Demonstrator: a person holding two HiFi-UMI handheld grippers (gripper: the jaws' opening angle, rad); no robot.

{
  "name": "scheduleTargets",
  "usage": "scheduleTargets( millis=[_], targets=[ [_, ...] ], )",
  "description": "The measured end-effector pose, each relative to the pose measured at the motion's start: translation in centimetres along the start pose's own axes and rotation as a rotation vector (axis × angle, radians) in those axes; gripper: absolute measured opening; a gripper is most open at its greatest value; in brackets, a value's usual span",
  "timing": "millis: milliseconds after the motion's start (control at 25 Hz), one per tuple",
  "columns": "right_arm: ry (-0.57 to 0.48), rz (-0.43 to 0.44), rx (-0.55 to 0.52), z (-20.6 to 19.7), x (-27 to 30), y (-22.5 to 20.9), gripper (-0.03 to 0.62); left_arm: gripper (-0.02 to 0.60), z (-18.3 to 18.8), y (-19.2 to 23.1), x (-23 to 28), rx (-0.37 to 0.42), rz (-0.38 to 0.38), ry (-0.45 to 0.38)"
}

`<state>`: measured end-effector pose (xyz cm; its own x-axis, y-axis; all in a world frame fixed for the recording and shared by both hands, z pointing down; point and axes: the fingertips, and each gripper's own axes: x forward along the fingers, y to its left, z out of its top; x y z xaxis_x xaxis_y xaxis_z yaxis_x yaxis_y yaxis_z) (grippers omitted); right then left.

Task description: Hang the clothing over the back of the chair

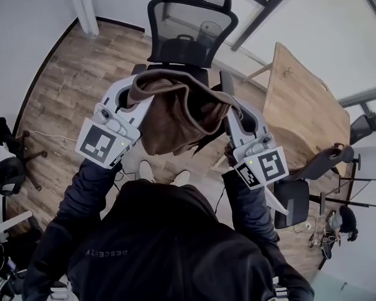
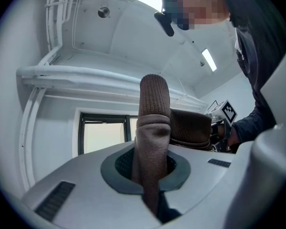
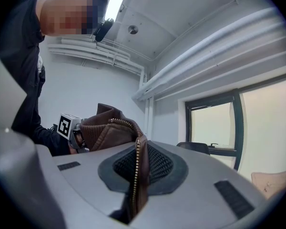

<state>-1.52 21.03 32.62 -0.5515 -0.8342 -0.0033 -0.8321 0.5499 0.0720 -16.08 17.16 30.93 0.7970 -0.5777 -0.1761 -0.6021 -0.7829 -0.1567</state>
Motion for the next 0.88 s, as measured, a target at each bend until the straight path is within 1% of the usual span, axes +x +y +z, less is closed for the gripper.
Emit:
scheduleTargets(
  millis=[280, 400, 680, 880],
  targets=[
    [-0.006, -0.041, -0.026, 0.5, 2.9, -0.9, 0.031, 0.031, -0.1, 3.0, 1.3, 0.004, -0.022, -0.017],
    [-0.009, -0.046, -0.029, 0.6, 4.2, -2.2, 0.030, 0.031, -0.4, 4.1, 2.5, -0.008, -0.022, -0.002],
    [-0.020, 0.001, -0.043, 0.8, 6.5, -6.2, 0.031, 0.031, -0.7, 6.1, 7.0, 0.019, 0.006, -0.009],
    [-0.033, 0.065, -0.036, 1.2, 8.1, -10.0, 0.031, 0.031, -1.0, 7.2, 10.9, 0.028, 0.045, -0.004]
  ],
)
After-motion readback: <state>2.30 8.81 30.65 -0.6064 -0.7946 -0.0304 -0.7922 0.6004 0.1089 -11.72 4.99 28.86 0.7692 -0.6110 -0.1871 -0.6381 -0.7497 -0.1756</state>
